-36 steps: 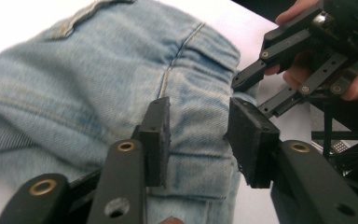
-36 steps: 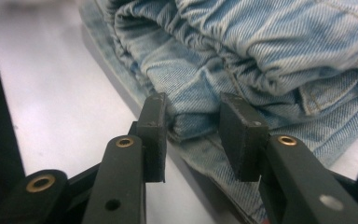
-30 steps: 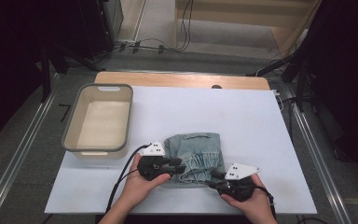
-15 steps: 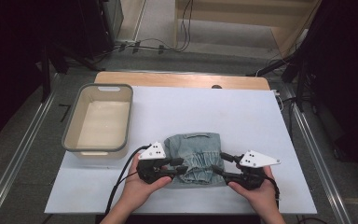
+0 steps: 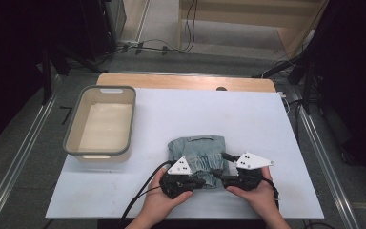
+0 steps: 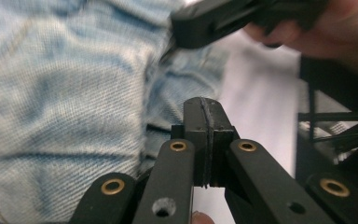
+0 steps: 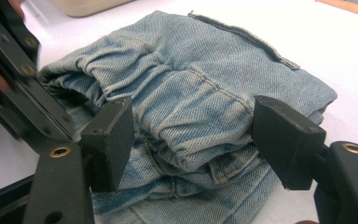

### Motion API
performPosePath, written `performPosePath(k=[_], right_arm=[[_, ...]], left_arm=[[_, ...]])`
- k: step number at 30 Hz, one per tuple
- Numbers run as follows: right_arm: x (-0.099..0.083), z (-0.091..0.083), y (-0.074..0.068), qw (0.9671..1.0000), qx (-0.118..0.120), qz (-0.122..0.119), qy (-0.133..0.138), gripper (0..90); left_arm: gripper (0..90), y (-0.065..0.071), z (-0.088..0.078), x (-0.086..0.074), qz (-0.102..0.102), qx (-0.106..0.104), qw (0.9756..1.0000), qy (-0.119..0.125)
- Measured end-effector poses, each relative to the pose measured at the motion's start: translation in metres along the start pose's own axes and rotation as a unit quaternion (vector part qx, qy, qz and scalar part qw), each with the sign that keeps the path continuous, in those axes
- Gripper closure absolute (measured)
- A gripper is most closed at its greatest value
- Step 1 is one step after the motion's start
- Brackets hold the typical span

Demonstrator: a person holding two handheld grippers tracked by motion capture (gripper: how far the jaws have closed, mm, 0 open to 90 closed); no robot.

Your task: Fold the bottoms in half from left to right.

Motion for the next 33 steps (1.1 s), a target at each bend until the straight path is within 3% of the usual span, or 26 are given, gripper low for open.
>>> performPosePath(k=[4, 9, 16, 20, 23, 29, 33], right_arm=[[0.002, -0.005, -0.004, 0.9997, -0.007, -0.018, 0.017, 29.7], [0.006, -0.009, -0.009, 0.9986, 0.004, -0.035, 0.039, 33.6], [-0.007, 0.008, -0.005, 0.9982, 0.002, -0.058, -0.011, 37.6], [-0.012, 0.011, -0.003, 0.9983, 0.01, -0.056, -0.015, 40.6], [-0.013, 0.011, -0.005, 0.9974, 0.012, -0.068, -0.022, 52.6], [-0.011, 0.012, -0.005, 0.9981, 0.026, -0.049, -0.026, 76.8], [-0.007, 0.008, -0.004, 0.9988, 0.028, -0.03, -0.027, 81.2]], left_arm=[[88.3, -0.001, 0.006, -0.007, -0.002, 0.008, 0.9999, -0.006], [88.4, -0.001, 0.006, -0.007, -0.003, 0.011, 0.9999, -0.006], [88.4, 0.0, 0.007, -0.009, -0.002, 0.014, 0.9999, -0.008], [88.4, 0.0, 0.008, -0.009, 0.001, 0.017, 0.9998, -0.012], [88.4, 0.002, 0.009, -0.011, 0.005, 0.02, 0.9996, -0.022], [88.4, 0.002, 0.012, -0.011, 0.007, 0.021, 0.9994, -0.027], [88.4, 0.003, 0.012, -0.011, 0.007, 0.022, 0.9994, -0.027]])
Point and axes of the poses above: each handheld gripper's, and its own axes: z roughly forward along the jaws, x roughly out of its top, y roughly to its right, the point moved 4 cm from there along z, roughly forward along the jaws, and after that the axes turned 3 degrees about x, right-handed, at the moved point
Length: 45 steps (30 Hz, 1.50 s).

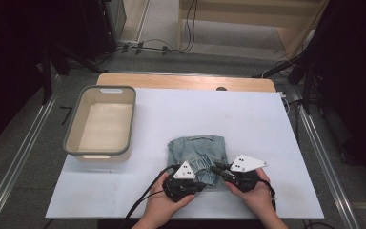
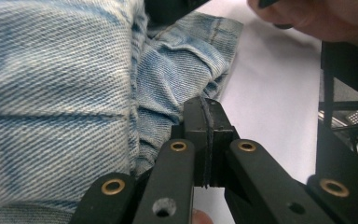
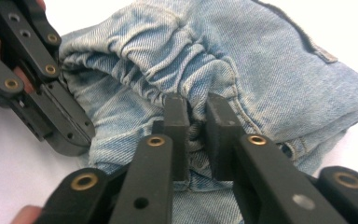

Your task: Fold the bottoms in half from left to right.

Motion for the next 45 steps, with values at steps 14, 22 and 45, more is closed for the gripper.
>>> performPosePath(k=[14, 22, 45], right_arm=[[0.016, -0.014, -0.033, 0.9993, 0.003, -0.015, -0.035, 83.3], [0.007, -0.009, -0.037, 0.9976, 0.025, -0.005, -0.064, 85.6], [-0.001, -0.003, -0.043, 0.9965, 0.013, -0.024, -0.079, 87.1]], left_arm=[[88.5, 0.005, 0.002, -0.001, 0.016, 0.02, 0.9997, 0.005], [88.5, 0.006, 0.003, -0.001, 0.018, 0.022, 0.9996, 0.007], [86.2, -0.003, -0.062, 0.041, -0.005, -0.003, 0.9939, 0.11]])
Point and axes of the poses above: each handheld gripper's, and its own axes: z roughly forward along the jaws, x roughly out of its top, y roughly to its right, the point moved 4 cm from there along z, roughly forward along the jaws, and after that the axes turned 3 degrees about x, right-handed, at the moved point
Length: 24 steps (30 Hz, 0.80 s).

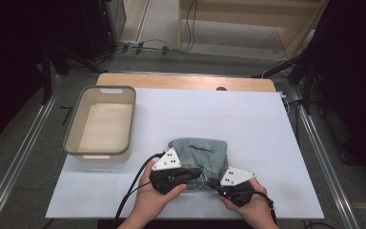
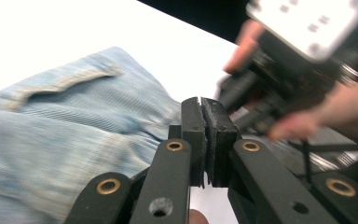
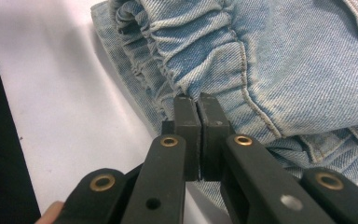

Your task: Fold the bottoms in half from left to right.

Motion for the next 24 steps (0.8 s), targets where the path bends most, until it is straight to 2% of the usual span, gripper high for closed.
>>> performPosePath(k=[2, 3, 4, 5, 7, 11, 15, 16, 17, 18, 20, 22, 24], right_arm=[[0.0, 0.0, 0.0, 1.0, 0.0, 0.0, 0.0, 87.1], [-0.001, 0.0, 0.0, 1.0, 0.002, 0.0, 0.0, 87.1], [-0.001, -0.001, -0.001, 1.0, 0.002, 0.001, 0.0, 87.0], [-0.001, -0.001, -0.001, 1.0, 0.002, 0.001, 0.0, 87.0], [-0.002, -0.002, -0.003, 0.9999, -0.002, -0.011, -0.004, 87.0], [-0.002, -0.002, -0.004, 0.9998, -0.003, -0.018, -0.007, 86.8], [-0.003, -0.004, -0.004, 0.9998, 0.007, -0.018, -0.002, 85.3], [-0.003, -0.006, -0.003, 0.9997, 0.016, -0.015, 0.005, 82.7], [-0.003, -0.016, 0.0, 0.9984, 0.042, 0.004, 0.037, 71.0], [-0.002, -0.02, 0.002, 0.9981, 0.04, 0.012, 0.045, 66.0], [0.0, -0.031, 0.013, 0.9966, 0.029, 0.033, 0.069, 63.1], [0.003, -0.039, 0.025, 0.9937, 0.023, 0.057, 0.094, 63.0], [0.009, -0.042, 0.037, 0.9921, 0.005, 0.064, 0.108, 65.8]], left_arm=[[86.3, -0.008, 0.005, -0.003, -0.015, 0.007, 0.9998, -0.009], [87.1, -0.016, 0.013, -0.011, -0.023, 0.021, 0.999, -0.033], [88.0, -0.016, 0.013, -0.011, -0.023, 0.021, 0.999, -0.033], [88.0, -0.019, 0.016, -0.017, -0.027, 0.026, 0.9983, -0.045], [88.4, -0.026, 0.023, -0.033, -0.048, 0.016, 0.9969, -0.06], [88.5, -0.026, 0.024, -0.038, -0.041, 0.017, 0.9969, -0.066], [88.5, -0.027, 0.025, -0.041, -0.048, 0.013, 0.9964, -0.069], [88.5, -0.028, 0.024, -0.043, -0.048, 0.014, 0.9963, -0.07], [88.5, -0.029, 0.023, -0.044, -0.053, 0.011, 0.996, -0.071], [88.5, -0.029, 0.023, -0.044, -0.055, 0.009, 0.9959, -0.071], [88.5, -0.029, 0.023, -0.045, -0.053, 0.009, 0.9959, -0.073], [88.6, -0.029, 0.024, -0.045, -0.055, 0.009, 0.9958, -0.073], [88.6, -0.029, 0.025, -0.045, -0.055, 0.009, 0.9958, -0.073]])
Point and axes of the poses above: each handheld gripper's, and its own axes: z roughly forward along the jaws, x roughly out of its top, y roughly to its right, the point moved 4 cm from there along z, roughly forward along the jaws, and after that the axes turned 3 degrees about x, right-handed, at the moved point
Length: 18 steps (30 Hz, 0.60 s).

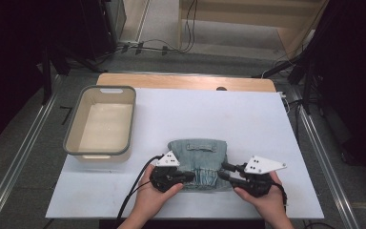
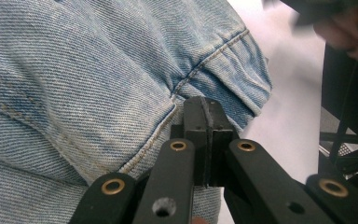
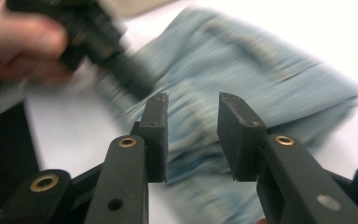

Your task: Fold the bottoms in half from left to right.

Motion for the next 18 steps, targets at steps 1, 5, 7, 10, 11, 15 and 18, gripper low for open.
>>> performPosePath(k=[1, 5, 7, 10, 11, 15, 18], right_arm=[[0.005, 0.0, 0.005, 0.9999, -0.01, 0.002, 0.007, 68.0], [0.02, 0.007, 0.028, 0.9986, -0.044, 0.018, 0.02, 77.0], [0.025, 0.014, 0.04, 0.9979, -0.049, 0.038, 0.02, 80.0], [0.028, 0.027, 0.058, 0.9961, -0.062, 0.06, 0.019, 84.5], [0.027, 0.032, 0.062, 0.9953, -0.07, 0.065, 0.016, 85.0], [0.017, 0.048, 0.069, 0.9941, -0.089, 0.059, -0.017, 86.7], [0.007, 0.055, 0.067, 0.9943, -0.082, 0.063, -0.029, 88.0]], left_arm=[[88.6, 0.0, 0.0, 0.0, 0.0, -0.001, 1.0, -0.001], [88.6, 0.0, 0.0, -0.001, -0.002, -0.003, 1.0, 0.001], [88.6, 0.0, 0.0, -0.001, -0.001, -0.003, 1.0, -0.001], [88.6, -0.001, 0.0, -0.001, 0.002, -0.003, 1.0, -0.001], [88.6, -0.001, 0.001, -0.001, 0.002, -0.004, 1.0, -0.001], [88.7, -0.001, 0.001, -0.001, 0.001, -0.005, 1.0, -0.001], [88.7, -0.001, 0.001, -0.001, 0.001, -0.006, 1.0, -0.002]])
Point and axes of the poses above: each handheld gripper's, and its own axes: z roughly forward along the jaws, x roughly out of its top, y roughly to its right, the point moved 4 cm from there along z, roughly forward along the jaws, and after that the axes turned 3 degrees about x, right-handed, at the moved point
